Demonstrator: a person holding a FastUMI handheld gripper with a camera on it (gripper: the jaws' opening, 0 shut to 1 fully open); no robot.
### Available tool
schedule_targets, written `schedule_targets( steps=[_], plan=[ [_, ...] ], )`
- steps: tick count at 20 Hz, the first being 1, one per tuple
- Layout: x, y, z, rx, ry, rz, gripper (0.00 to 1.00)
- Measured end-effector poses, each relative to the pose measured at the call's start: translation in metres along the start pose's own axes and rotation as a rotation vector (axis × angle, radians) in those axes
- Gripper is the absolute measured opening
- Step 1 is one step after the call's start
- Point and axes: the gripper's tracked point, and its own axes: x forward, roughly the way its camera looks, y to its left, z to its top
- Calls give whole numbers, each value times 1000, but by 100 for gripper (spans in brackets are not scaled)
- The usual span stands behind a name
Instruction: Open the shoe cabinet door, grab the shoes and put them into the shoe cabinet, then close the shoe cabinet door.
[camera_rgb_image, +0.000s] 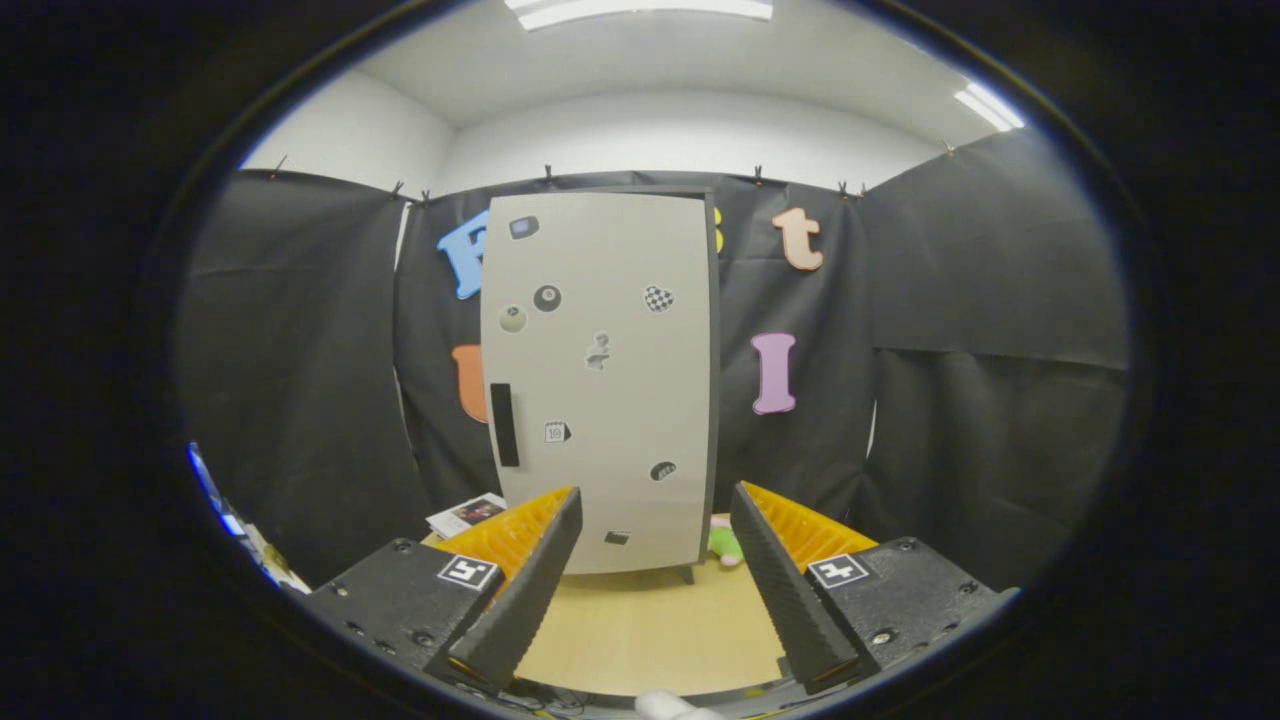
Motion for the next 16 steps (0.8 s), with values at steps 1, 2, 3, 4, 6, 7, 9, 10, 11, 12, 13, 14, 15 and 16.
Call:
schedule_targets(
  steps=[1,2,3,4,6,7,9,10,11,12,13,14,15,16],
  plan=[
    [0,-1,0,1,3,-3,98],
    [0,-2,0,3,1,-4,98],
    [0,-3,0,1,3,-5,98],
    [0,-3,-2,0,7,-5,98],
    [0,-4,-2,4,8,-6,98],
    [-1,-5,-2,4,7,-8,98],
    [0,-6,-2,1,5,-12,98],
    [1,-5,-1,-1,4,-9,98],
    [2,-5,-1,-1,5,-8,98],
    [3,-4,-2,0,7,-3,98],
    [3,-3,-3,1,10,0,98],
    [3,-2,-3,0,13,1,98],
    [3,-2,-3,-1,16,0,98],
    [4,-2,-3,0,16,0,98]
  ],
)
